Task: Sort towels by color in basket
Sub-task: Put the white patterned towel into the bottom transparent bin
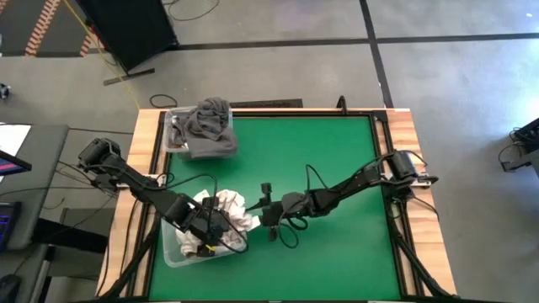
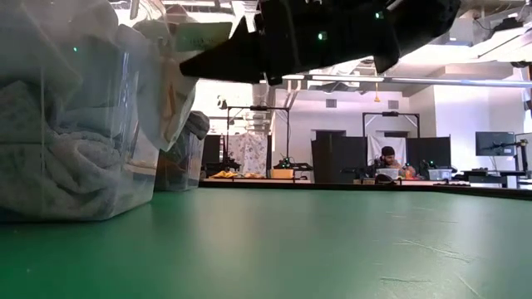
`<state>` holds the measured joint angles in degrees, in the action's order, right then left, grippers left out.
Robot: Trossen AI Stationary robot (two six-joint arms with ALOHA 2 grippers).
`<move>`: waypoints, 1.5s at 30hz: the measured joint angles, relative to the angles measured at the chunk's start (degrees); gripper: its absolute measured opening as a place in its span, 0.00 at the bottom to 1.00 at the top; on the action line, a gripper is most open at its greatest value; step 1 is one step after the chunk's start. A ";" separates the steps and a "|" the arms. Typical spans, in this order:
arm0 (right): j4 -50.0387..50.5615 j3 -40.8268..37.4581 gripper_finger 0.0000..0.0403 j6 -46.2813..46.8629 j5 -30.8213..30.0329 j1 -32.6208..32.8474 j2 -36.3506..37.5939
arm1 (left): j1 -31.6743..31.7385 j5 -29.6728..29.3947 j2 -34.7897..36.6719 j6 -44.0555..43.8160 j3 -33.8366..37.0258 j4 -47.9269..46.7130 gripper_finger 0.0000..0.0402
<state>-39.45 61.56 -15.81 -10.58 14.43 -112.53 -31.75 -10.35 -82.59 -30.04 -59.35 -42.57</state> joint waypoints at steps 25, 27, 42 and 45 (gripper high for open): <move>9.44 15.51 0.08 -14.18 13.06 -1.15 1.20 | -1.69 -1.62 -0.04 -1.03 -4.74 -3.71 0.50; 10.77 16.85 0.07 -14.19 15.93 -1.64 0.40 | -1.83 -1.47 0.09 -1.05 -4.74 -3.80 0.50; 14.66 22.40 0.09 -12.97 22.65 -4.14 -9.35 | -6.05 -11.68 3.30 -1.19 -18.16 -14.58 0.50; 15.68 22.93 0.10 -13.05 22.68 -4.14 -9.42 | -6.15 -14.22 3.01 0.84 -18.16 -15.36 0.50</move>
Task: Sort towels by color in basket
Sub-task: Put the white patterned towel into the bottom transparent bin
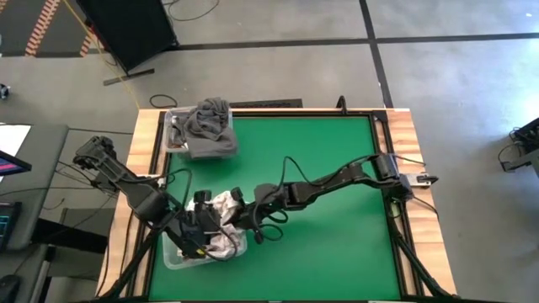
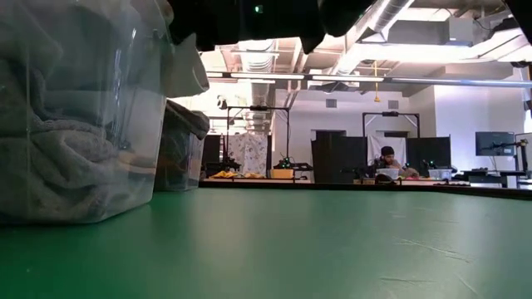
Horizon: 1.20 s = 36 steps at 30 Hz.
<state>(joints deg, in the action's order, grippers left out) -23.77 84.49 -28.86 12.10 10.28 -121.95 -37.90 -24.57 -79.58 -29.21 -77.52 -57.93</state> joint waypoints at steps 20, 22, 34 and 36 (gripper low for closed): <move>0.56 -0.13 0.38 1.88 -1.07 0.17 0.94 | 5.03 -2.04 -0.17 5.76 4.45 -0.33 0.68; 0.72 -0.13 0.38 2.07 -1.31 0.17 0.94 | 6.32 -1.59 -0.19 5.72 5.35 -0.31 0.68; 0.98 -0.20 0.37 2.07 -2.00 0.15 1.13 | 7.53 0.61 -0.19 8.56 5.64 0.07 0.42; 1.71 -0.26 0.37 2.20 -2.25 0.20 1.58 | 7.53 0.94 -0.19 9.07 5.64 0.04 0.34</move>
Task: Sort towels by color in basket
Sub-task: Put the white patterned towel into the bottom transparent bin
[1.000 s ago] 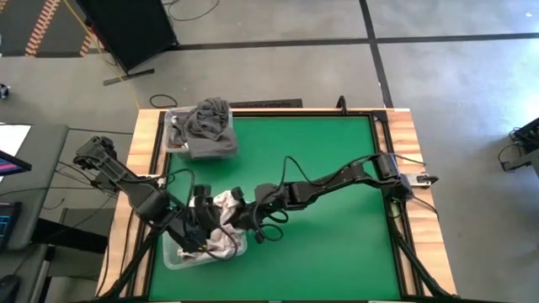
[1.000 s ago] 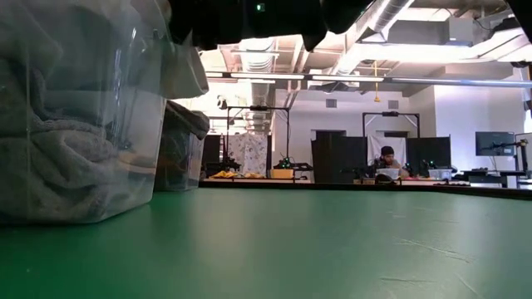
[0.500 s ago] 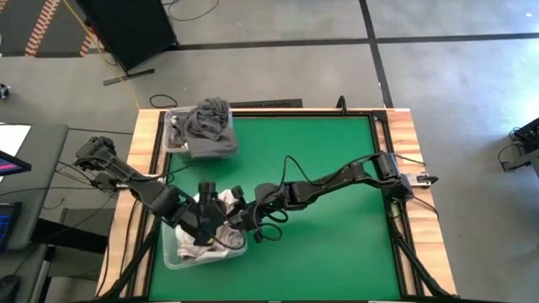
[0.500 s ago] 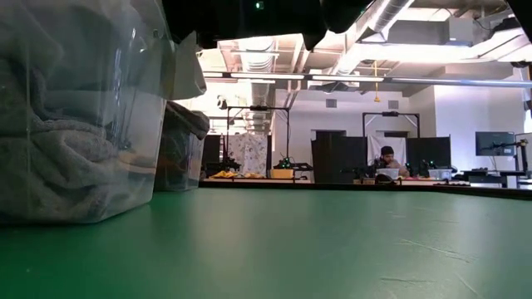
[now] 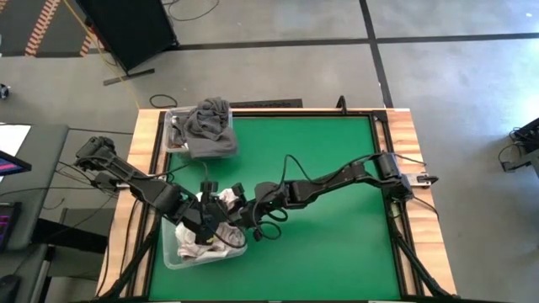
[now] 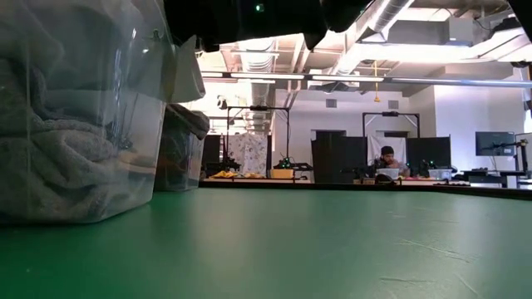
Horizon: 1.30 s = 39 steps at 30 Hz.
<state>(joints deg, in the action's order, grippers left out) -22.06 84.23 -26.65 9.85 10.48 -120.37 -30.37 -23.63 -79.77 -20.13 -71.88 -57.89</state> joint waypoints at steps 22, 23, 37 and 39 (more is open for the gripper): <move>26.46 -0.09 0.37 1.45 -5.35 0.48 10.39 | -6.61 4.42 0.00 -4.99 -1.05 -5.93 0.00; 27.83 -0.09 0.37 1.71 -5.97 0.44 10.62 | -7.35 5.53 0.00 -6.42 -1.02 -5.91 0.00; 35.20 -0.07 0.37 4.36 -8.51 -1.22 11.45 | -8.53 14.18 0.09 -15.73 13.10 1.85 0.00; 34.08 -0.04 0.37 3.95 -8.50 -1.03 11.45 | -7.95 14.89 0.18 -15.59 15.18 4.94 0.00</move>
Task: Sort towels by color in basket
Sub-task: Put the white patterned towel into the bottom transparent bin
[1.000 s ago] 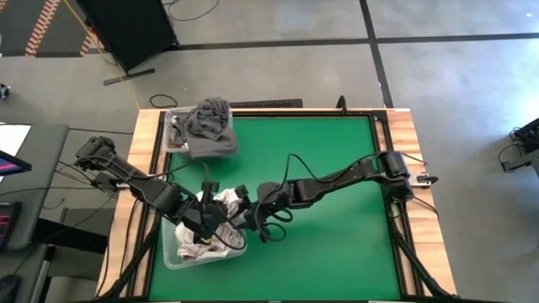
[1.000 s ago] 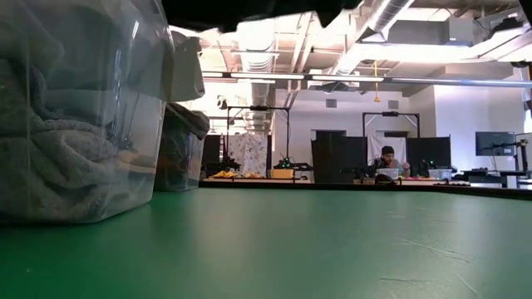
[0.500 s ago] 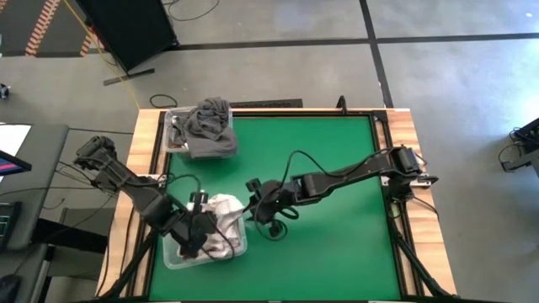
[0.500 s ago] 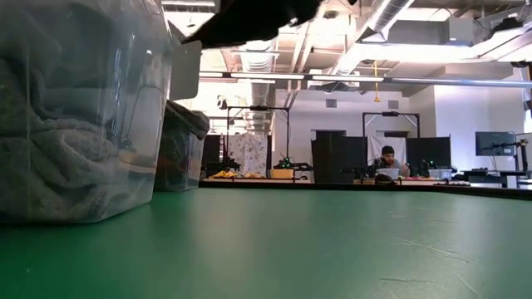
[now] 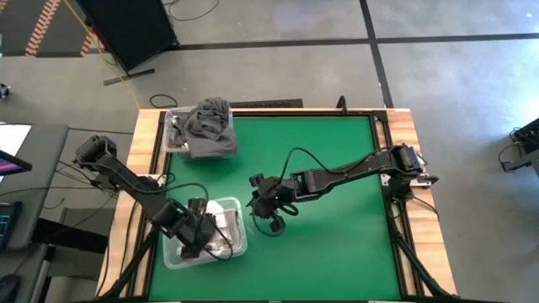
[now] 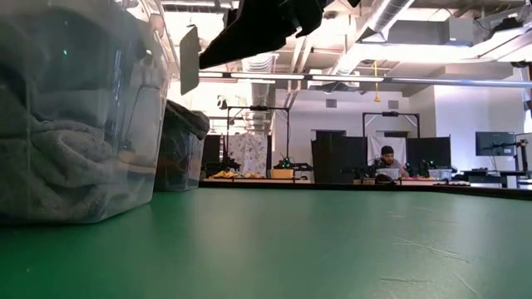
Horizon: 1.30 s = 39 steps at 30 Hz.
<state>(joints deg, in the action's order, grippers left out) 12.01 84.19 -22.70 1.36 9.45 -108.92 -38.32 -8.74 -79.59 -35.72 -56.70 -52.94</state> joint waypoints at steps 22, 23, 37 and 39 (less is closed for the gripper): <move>-0.10 0.04 0.37 -0.24 0.16 0.62 0.00 | 0.92 2.10 -0.38 -2.75 -13.88 -12.73 0.31; -0.11 0.04 0.37 -0.24 0.16 0.59 0.00 | 0.76 1.43 -0.33 -3.22 -15.42 -14.25 0.34; -0.46 0.04 0.37 -0.25 0.16 0.59 0.00 | -0.24 -17.70 -0.28 6.71 -24.36 -16.48 0.42; -0.44 0.04 0.37 -0.24 0.16 0.59 0.00 | 0.05 -20.18 -0.31 10.26 -24.36 -14.96 0.42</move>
<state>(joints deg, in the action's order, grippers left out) 11.57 84.23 -22.94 1.52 10.04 -108.92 -38.27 -28.92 -79.90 -25.46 -81.06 -67.90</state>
